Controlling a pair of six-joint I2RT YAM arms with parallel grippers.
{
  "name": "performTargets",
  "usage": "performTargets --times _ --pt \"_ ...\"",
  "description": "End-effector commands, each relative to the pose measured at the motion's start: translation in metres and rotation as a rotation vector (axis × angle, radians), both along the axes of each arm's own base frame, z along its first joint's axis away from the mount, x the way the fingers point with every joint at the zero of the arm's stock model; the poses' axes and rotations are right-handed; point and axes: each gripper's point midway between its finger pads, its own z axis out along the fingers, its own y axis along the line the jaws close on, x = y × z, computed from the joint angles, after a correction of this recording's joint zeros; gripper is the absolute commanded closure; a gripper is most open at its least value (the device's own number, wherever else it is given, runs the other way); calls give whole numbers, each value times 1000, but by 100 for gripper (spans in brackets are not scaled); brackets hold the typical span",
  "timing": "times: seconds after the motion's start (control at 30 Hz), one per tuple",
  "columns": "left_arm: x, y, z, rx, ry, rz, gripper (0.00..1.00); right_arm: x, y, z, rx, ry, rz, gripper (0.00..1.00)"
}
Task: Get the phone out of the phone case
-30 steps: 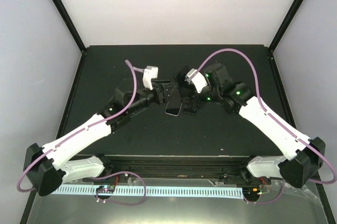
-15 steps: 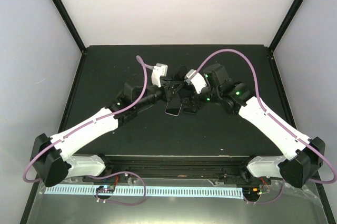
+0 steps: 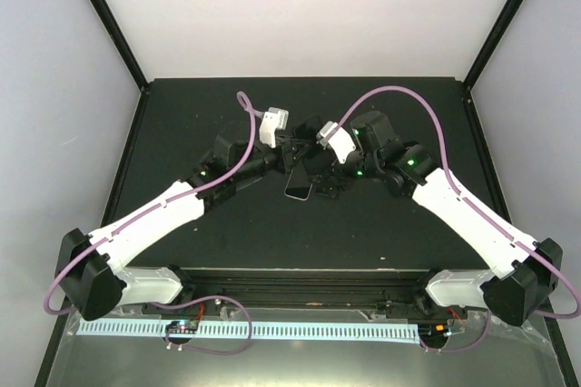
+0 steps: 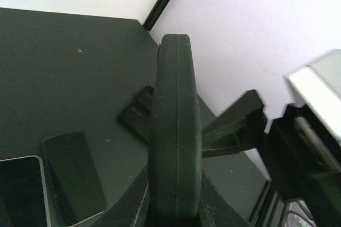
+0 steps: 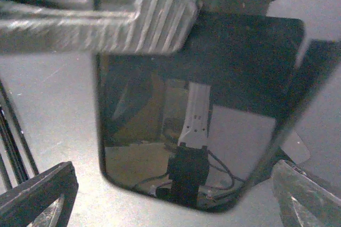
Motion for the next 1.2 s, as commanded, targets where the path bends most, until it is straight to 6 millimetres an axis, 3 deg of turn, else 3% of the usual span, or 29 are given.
performTargets --times 0.0,0.23,0.47,0.53,0.63,0.77,0.97,1.17 --pt "-3 20 53 -14 -92 -31 98 -12 3 29 67 -59 56 0" --pt "-22 48 72 116 -213 -87 98 -31 -6 40 189 12 132 0" --pt "-86 43 89 31 -454 -378 99 -44 -27 66 340 8 216 4" --pt "-90 49 95 3 -499 -344 98 -53 -30 67 341 -9 265 7" --pt "-97 55 87 -66 -515 -353 98 -80 -28 64 356 -45 417 14" --pt "-115 47 80 -127 -493 -515 98 -113 -28 59 371 -95 605 23" --pt "-133 34 74 -172 -434 -745 98 -114 -26 46 358 -102 612 37" --pt "-132 31 67 -178 -412 -768 98 -117 -24 28 339 -82 625 47"
